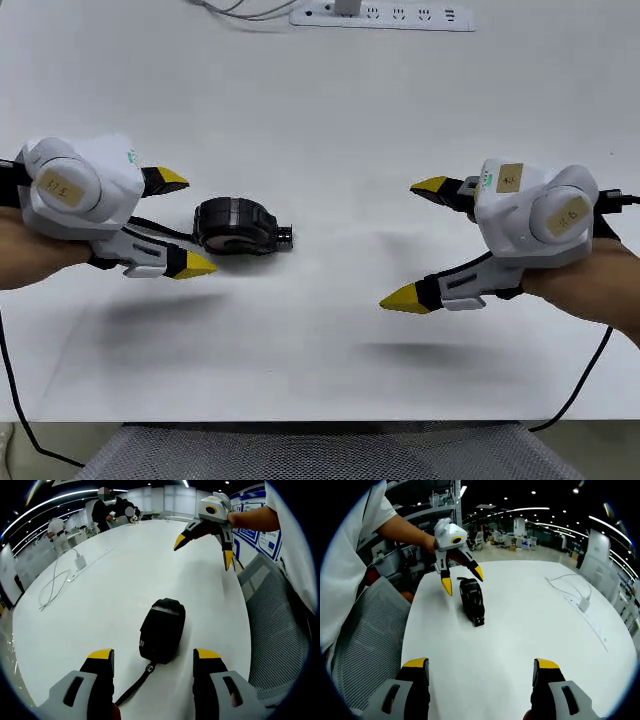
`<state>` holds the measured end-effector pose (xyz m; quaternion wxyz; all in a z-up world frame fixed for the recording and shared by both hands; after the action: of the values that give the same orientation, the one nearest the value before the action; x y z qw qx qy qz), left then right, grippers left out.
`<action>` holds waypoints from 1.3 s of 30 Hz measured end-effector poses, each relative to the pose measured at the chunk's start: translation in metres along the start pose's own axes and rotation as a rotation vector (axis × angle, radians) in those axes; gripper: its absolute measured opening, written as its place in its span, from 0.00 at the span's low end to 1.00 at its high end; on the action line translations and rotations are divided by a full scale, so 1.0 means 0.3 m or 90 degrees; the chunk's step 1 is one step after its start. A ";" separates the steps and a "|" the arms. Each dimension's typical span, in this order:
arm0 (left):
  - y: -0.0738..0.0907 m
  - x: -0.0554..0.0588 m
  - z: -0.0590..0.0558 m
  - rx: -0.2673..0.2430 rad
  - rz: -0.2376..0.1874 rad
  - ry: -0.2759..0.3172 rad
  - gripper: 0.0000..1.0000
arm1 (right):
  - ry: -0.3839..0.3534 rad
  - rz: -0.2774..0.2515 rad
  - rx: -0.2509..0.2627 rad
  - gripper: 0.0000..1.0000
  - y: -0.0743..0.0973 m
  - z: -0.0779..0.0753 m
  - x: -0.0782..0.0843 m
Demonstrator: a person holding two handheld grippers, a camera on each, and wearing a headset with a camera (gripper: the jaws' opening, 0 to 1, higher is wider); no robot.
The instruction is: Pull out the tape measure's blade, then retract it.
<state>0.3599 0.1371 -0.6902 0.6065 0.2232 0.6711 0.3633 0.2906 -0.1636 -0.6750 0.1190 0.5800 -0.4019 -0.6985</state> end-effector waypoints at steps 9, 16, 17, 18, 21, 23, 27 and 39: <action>-0.033 0.004 0.001 0.029 0.020 -0.007 0.46 | -0.003 0.000 0.000 0.84 -0.011 -0.011 -0.002; -0.060 -0.002 -0.005 0.048 0.029 -0.022 0.36 | -0.006 -0.001 -0.001 0.84 -0.015 -0.016 -0.001; -0.062 -0.002 -0.005 0.049 0.029 -0.023 0.35 | -0.007 -0.001 -0.001 0.84 -0.015 -0.016 0.000; -0.065 -0.003 -0.003 0.048 0.030 -0.026 0.35 | -0.007 0.000 -0.002 0.84 -0.016 -0.016 0.000; -0.068 -0.003 -0.004 0.050 0.033 -0.028 0.34 | -0.008 -0.001 -0.001 0.84 -0.017 -0.016 0.001; -0.069 -0.003 -0.003 0.051 0.036 -0.029 0.34 | -0.009 -0.002 -0.002 0.84 -0.019 -0.015 0.001; -0.069 -0.007 -0.001 0.052 0.033 -0.030 0.32 | -0.015 -0.002 -0.005 0.83 -0.029 -0.015 0.007; -0.075 -0.013 0.006 0.060 0.038 -0.053 0.28 | -0.019 -0.002 -0.015 0.82 -0.051 -0.015 0.013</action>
<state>0.3655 0.1202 -0.7048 0.6116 0.2864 0.6547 0.3396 0.2982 -0.1582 -0.6885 0.1191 0.5685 -0.3944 -0.7120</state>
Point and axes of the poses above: the centre of the closed fingertips' face, and the gripper's own axes: y roughly backward along the fingers, z roughly to its left, x roughly out of its underside, the point moved 9 cm from there along y, roughly backward along the fingers, and after that the axes turned 2 degrees about x, right-handed, at the moved point
